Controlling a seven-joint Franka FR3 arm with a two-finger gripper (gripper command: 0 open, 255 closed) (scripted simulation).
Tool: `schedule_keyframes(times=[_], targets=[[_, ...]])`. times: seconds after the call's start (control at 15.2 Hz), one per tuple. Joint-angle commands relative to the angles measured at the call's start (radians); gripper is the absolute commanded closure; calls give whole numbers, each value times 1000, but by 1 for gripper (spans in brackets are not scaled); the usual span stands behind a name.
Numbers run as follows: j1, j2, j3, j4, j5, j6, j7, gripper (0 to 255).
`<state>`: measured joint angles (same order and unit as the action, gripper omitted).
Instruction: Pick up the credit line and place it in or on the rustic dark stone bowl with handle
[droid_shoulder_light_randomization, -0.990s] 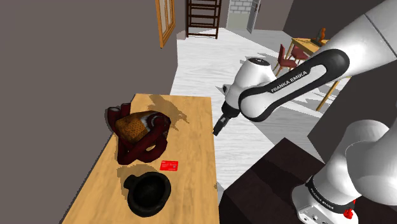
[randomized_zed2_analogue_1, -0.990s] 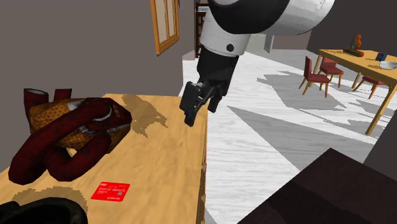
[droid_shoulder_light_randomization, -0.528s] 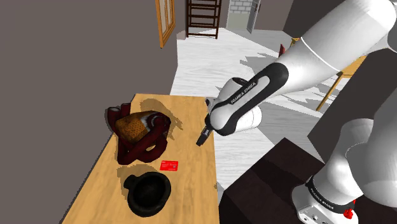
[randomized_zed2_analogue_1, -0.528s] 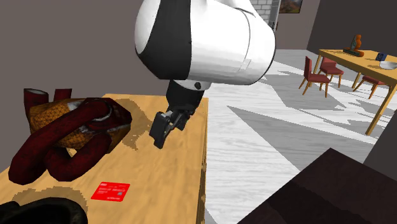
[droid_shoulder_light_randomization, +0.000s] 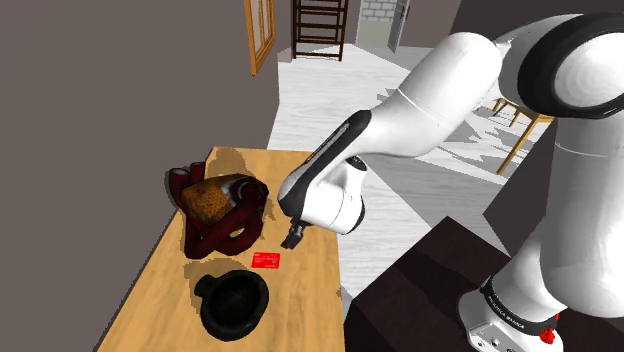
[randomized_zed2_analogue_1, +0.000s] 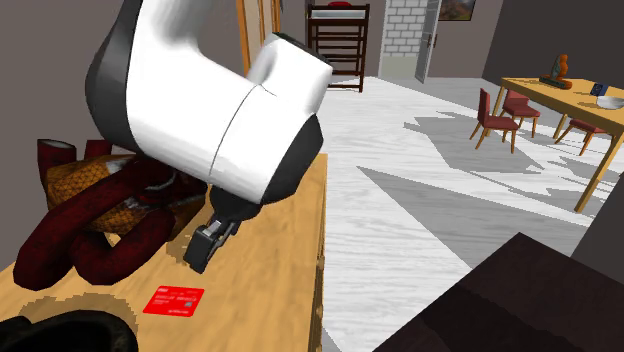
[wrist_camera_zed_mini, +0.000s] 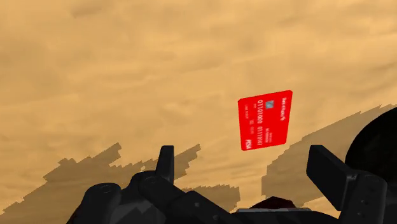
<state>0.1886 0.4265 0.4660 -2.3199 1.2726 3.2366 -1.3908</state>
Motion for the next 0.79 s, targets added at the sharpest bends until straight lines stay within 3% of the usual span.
schedule_keyframes(times=[0.0, 0.07, 0.13, 0.26, 0.4, 0.73], targets=[[-197, 157, 244, 100, 104, 140, -239, 0], [-286, 255, 359, 131, 59, 228, -282, 0], [-307, 318, 397, 149, -10, 272, -271, 0], [-282, 389, 392, 176, -155, 303, -201, 0], [-262, 465, 400, 222, -234, 335, -203, 0], [-211, 533, 360, 299, -253, 337, -209, 0]])
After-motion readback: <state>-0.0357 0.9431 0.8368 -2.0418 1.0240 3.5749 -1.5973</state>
